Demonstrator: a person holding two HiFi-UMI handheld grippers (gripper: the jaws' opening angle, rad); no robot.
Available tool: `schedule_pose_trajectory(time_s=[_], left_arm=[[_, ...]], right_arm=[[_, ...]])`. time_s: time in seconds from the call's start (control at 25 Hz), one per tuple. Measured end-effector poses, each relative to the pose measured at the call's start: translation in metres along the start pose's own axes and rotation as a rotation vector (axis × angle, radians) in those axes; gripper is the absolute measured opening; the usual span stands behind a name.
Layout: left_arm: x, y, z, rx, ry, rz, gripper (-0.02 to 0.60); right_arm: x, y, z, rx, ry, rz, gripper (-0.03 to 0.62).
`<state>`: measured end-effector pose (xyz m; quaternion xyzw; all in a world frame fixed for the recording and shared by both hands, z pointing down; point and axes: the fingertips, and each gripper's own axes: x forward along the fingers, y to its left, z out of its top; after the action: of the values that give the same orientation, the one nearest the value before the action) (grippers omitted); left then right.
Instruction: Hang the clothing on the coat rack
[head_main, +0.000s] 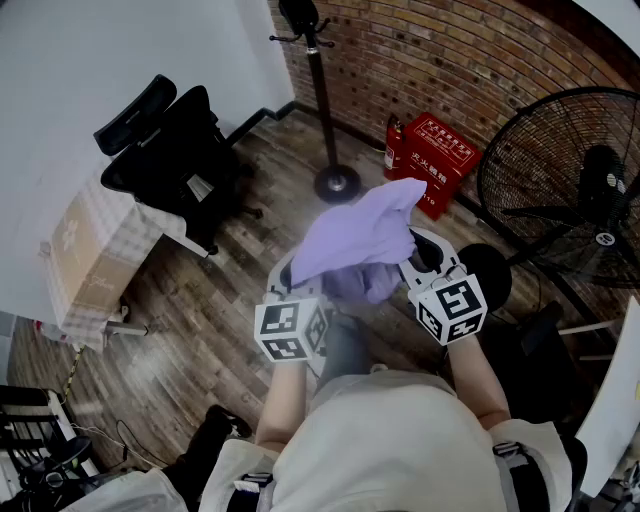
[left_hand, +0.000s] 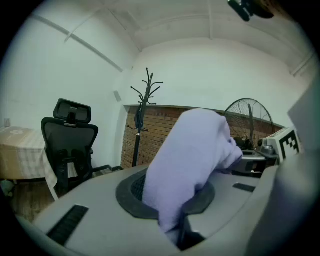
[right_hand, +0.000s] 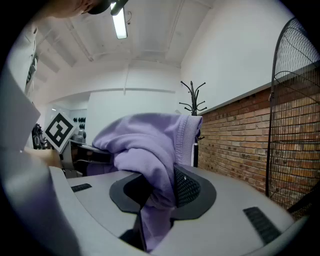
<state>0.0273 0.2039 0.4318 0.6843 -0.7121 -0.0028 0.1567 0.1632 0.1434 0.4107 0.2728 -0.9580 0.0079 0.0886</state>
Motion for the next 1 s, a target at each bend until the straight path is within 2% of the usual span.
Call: schedule_pose_trajectory(time_s=[0.28,0.48,1.0], left_arm=[[-0.029,-0.021,-0.004,0.04,0.002,-0.024,0.048],[-0.028,-0.015,0.003,0.047,0.005,-0.022,0.048],[-0.002,0.009,0.017,0.01,-0.017,-0.016,0.048]], right_arm=[[-0.036,0.014,-0.005,0.021,0.006,0.013,0.095],[-0.03,0.016,0.0,0.017,0.008,0.016,0.095],[0.005,0.011,0.011,0.012,-0.002,0.042,0.097]])
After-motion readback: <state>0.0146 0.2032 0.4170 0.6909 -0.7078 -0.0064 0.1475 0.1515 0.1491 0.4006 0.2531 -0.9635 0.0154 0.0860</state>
